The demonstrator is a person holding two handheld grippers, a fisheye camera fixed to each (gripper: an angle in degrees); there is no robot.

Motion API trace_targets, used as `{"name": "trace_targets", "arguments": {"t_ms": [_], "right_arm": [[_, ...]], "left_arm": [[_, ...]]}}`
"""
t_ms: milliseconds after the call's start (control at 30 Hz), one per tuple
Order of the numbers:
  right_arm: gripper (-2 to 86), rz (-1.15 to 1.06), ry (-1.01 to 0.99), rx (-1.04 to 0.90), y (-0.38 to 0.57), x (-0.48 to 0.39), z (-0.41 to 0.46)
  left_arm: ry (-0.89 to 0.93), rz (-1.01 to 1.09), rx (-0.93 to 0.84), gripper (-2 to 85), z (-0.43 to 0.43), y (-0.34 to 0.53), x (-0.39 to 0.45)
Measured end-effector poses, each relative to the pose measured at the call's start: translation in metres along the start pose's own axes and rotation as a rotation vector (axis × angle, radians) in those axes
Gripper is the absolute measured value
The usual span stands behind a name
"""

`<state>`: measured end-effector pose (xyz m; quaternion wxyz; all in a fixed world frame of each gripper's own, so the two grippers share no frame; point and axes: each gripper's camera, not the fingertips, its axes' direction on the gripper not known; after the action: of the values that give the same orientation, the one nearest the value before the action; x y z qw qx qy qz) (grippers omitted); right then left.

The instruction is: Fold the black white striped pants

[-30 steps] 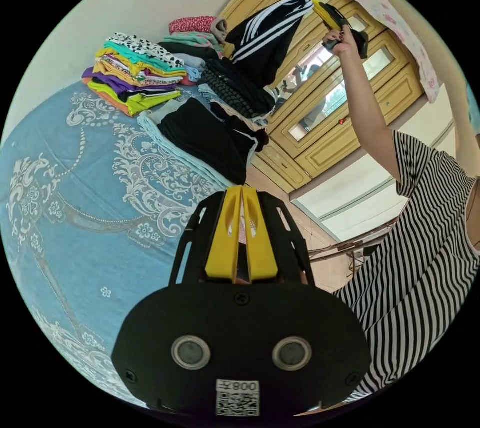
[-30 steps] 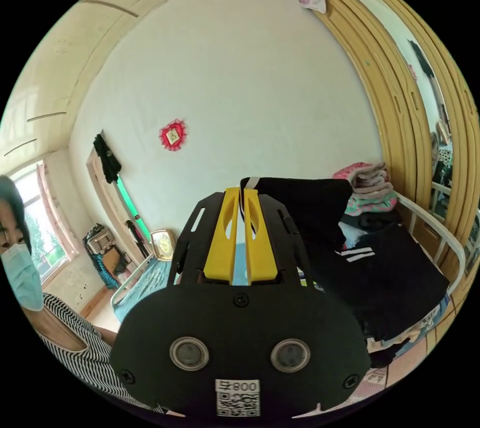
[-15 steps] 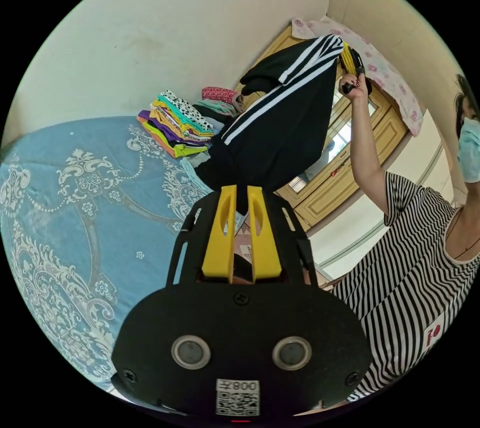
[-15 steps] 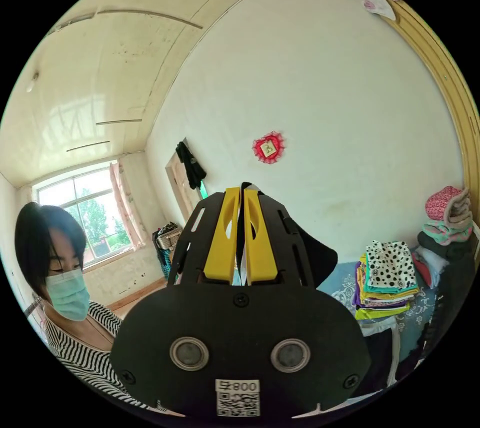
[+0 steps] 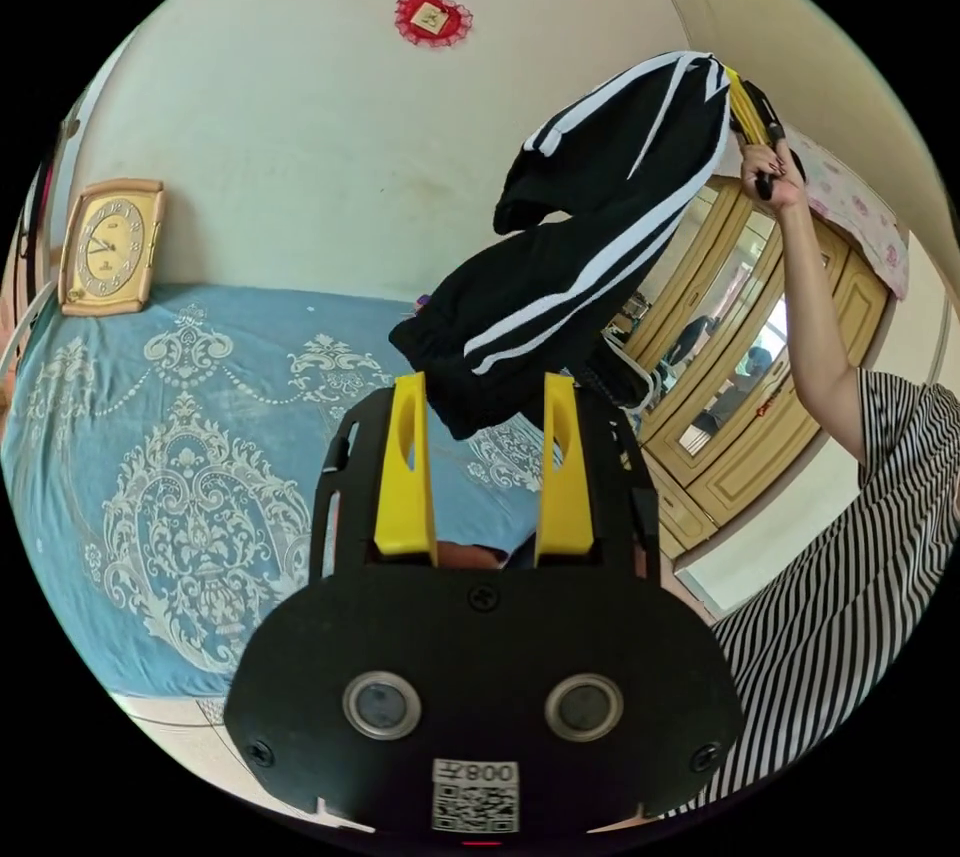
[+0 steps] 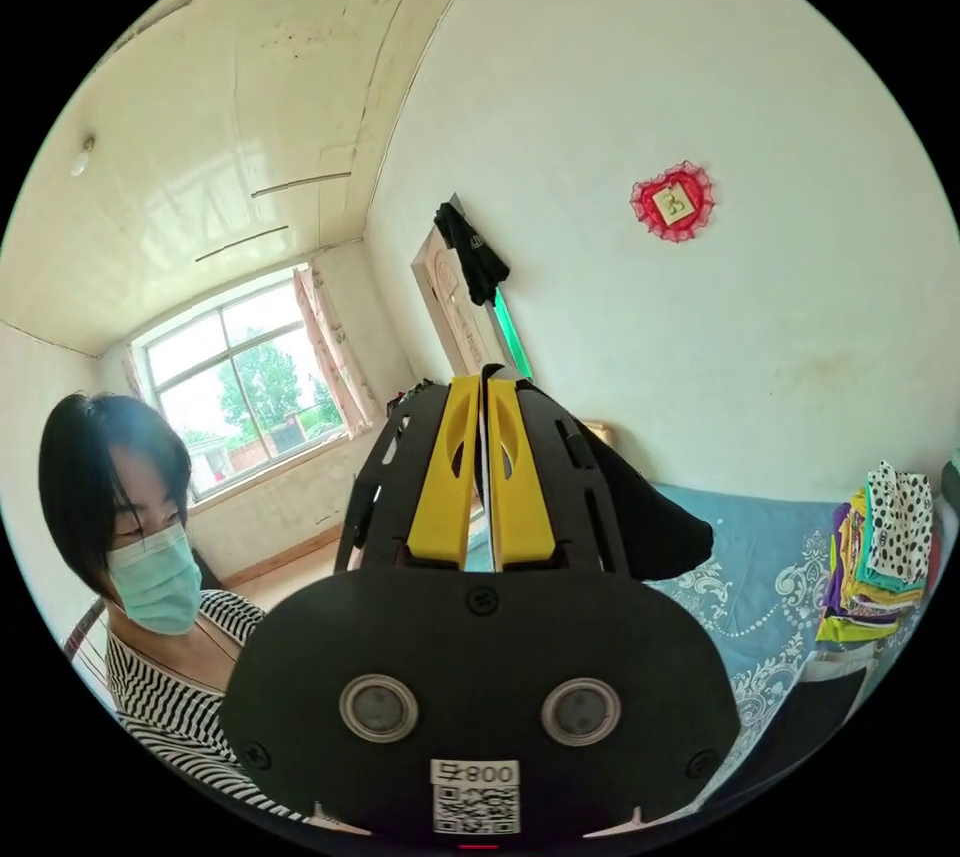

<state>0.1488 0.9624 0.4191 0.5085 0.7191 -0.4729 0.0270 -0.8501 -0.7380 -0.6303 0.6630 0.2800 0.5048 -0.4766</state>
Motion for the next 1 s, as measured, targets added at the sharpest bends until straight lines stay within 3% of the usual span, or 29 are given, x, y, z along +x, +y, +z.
{"name": "trace_targets", "arguments": {"t_ms": [567,667,800,1000], "right_arm": [[0.9,0.180,-0.053,-0.188,0.102,0.091,0.112],[1.0,0.171,-0.061,-0.211,0.111,0.101,0.125],[0.9,0.145,-0.061,-0.230,0.114,0.111,0.139],[0.8,0.143,-0.053,-0.199,0.115,0.148,0.143]], "left_arm": [[0.144,0.026,-0.161,14.5,-0.018,0.063,-0.032],[0.101,0.020,-0.188,13.0,-0.017,0.068,-0.036],[0.014,-0.033,-0.205,4.5,-0.025,0.075,-0.054],[-0.090,-0.085,-0.127,2.6,-0.087,0.090,-0.095]]}}
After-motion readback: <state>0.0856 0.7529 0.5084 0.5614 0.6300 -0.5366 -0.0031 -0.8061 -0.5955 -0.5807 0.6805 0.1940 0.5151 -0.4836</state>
